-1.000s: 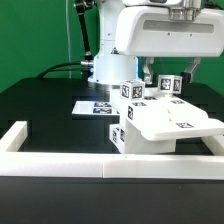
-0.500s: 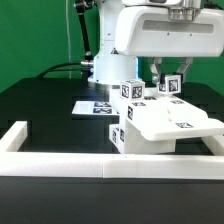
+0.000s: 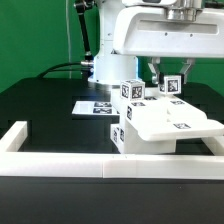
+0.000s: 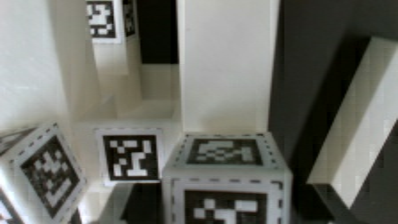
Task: Assemble chair
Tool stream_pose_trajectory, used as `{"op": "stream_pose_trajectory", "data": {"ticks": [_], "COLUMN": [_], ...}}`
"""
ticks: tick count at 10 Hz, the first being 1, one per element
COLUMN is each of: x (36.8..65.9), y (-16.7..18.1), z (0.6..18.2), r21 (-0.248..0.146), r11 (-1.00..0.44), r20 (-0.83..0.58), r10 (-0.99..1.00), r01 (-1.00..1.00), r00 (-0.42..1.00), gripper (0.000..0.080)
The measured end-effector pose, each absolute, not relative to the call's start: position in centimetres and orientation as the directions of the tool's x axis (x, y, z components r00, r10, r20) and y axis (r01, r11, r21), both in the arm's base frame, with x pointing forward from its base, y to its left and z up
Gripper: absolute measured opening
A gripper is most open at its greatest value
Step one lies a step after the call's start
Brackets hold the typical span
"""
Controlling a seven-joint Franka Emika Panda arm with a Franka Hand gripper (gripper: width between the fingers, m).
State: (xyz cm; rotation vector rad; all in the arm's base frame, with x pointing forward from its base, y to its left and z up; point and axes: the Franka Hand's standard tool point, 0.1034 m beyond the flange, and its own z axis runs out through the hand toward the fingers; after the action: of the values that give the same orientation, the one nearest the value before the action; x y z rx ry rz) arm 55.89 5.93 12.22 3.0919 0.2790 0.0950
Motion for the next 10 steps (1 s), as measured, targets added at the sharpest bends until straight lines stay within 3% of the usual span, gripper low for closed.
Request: {"op": "stream_pose_trajectory", "data": {"ticks": [4, 7, 8, 9, 10], "x": [56.24, 56.29, 56.28, 56.27, 56.27], "y": [6.16, 6.06, 6.08, 6.08, 6.09], "z": [12.23, 12.23, 12.21, 12.2, 12.2], "r21": [0.016, 0.007, 0.005, 0.005, 0.009], "r11": [-0.981, -0.95, -0.941, -0.941, -0.946], "r20": [0.073, 0.073, 0.073, 0.073, 0.074], "r10": [-0.193, -0.312, -0.337, -0.338, -0.322], "r01": [-0.194, -0.313, -0.339, -0.339, -0.324], "r00": [0.979, 0.947, 0.939, 0.938, 0.944], "gripper": [0.0288, 0.0288, 0.0367, 0.0503, 0.0503]}}
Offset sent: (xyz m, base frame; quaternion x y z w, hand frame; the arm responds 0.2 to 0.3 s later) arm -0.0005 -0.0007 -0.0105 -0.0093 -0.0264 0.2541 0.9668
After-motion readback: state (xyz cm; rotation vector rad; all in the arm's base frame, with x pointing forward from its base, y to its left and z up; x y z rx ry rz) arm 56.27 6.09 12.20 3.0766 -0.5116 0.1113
